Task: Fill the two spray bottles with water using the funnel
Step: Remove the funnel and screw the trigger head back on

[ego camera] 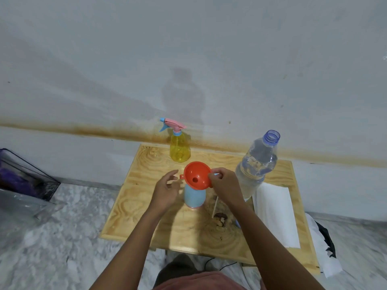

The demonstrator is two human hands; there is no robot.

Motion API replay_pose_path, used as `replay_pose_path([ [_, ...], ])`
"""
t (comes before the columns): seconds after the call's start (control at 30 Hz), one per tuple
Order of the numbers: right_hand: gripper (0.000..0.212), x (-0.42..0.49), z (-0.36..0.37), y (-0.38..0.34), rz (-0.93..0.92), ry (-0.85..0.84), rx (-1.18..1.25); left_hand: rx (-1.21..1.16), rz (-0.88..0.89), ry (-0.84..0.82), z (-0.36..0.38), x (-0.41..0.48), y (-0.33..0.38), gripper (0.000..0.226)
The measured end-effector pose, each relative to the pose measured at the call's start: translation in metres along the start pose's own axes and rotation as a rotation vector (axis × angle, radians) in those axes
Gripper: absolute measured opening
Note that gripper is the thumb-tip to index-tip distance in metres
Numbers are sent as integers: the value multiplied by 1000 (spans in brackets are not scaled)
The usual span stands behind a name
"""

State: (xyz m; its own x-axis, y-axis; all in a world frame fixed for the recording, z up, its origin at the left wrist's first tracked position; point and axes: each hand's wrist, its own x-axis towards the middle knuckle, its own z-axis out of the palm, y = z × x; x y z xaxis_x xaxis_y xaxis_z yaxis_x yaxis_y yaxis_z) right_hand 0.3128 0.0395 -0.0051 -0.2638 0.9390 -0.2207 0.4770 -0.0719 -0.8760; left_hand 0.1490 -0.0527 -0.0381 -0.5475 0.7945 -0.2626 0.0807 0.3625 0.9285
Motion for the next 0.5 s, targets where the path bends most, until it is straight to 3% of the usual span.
replay_pose_path([
  [0.17, 7, -2, 0, -1, -15, -2, 27, 177, 42, -225, 22, 10, -13, 53],
  [0.5, 18, -6, -1, 0, 34, 40, 11, 225, 143, -290, 21, 21, -17, 49],
])
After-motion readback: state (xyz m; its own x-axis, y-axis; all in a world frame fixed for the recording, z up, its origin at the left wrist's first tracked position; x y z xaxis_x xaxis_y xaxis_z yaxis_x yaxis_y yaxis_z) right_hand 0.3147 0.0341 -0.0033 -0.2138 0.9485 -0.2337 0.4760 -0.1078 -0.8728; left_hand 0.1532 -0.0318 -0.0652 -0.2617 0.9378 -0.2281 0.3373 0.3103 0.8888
